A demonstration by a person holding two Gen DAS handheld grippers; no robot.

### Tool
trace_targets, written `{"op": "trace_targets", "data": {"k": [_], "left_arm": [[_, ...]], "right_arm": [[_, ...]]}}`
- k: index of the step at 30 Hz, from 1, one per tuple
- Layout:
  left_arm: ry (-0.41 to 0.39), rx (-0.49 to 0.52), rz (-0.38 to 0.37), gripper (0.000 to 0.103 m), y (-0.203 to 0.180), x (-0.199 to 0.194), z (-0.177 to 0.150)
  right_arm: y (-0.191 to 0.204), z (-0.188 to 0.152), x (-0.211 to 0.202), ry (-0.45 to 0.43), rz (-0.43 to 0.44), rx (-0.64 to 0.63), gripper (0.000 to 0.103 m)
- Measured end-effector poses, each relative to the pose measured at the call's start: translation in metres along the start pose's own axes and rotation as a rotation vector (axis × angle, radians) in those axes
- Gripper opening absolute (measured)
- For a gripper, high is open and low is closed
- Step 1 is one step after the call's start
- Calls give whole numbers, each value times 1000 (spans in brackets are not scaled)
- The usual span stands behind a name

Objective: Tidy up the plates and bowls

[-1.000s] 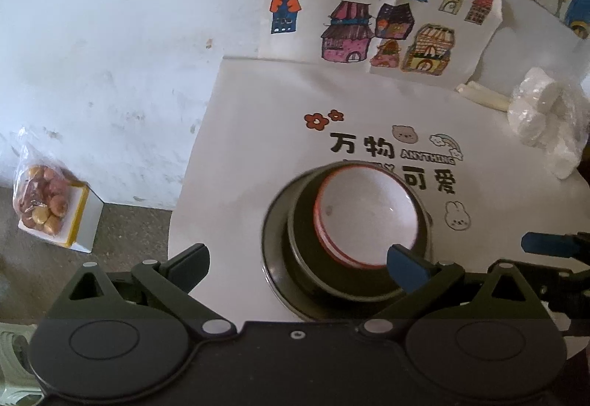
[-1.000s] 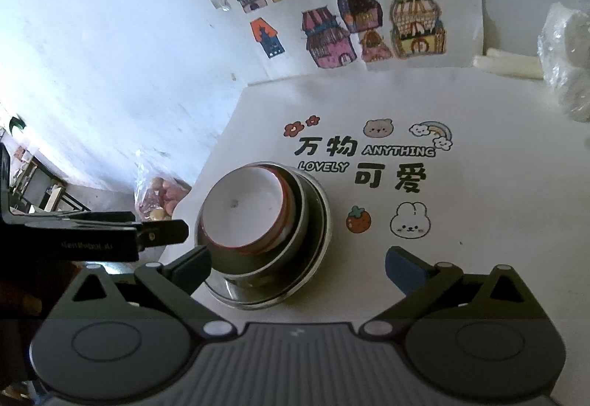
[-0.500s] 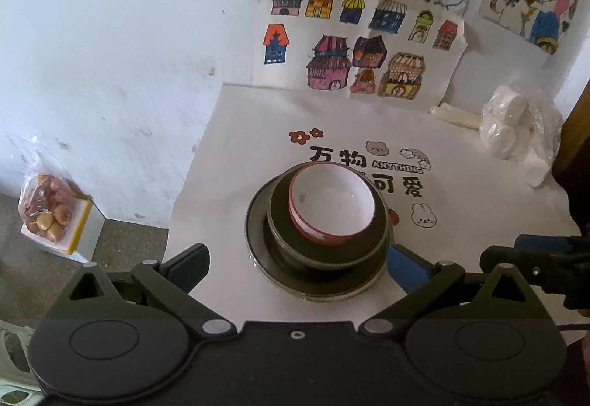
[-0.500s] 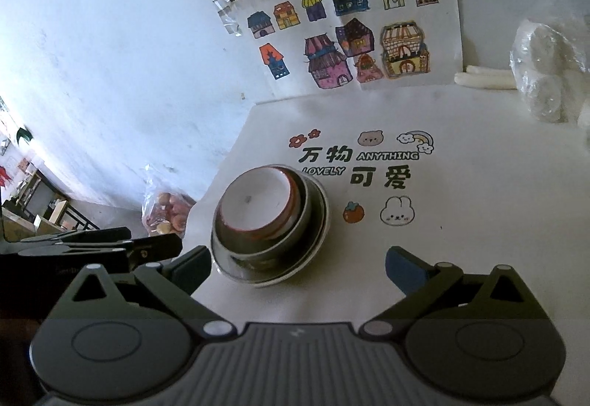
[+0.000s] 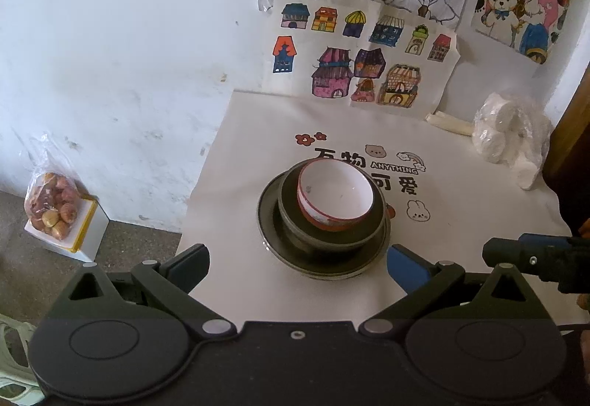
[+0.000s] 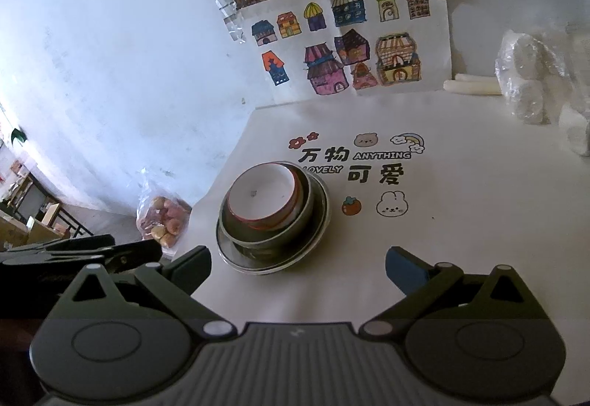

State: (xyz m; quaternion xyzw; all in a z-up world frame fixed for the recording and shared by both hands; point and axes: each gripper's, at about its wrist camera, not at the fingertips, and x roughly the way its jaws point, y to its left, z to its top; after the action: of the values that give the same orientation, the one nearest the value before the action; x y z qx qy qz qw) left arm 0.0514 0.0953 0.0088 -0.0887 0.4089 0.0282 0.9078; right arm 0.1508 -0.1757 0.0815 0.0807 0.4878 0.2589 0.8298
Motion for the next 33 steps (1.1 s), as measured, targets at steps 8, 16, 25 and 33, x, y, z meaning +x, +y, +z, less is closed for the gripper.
{"op": "trace_targets", "data": {"k": [8,16,25,33], "left_arm": [[-22,11,-39,102,19,-10,-8],[-43,55,-89,102,45,-21,-17],[-60,58,-145,102,75,-40,-26],[-61,79,-194,102,85,-52,-36]], "right_arm": [[19,-9,-4,-36,-53,5,103],[52,-26,-7,-94,-117,27,103],[89,-49,-18,-134,-160,28,103],[110,-71,-35,-150,-202,31,103]]}}
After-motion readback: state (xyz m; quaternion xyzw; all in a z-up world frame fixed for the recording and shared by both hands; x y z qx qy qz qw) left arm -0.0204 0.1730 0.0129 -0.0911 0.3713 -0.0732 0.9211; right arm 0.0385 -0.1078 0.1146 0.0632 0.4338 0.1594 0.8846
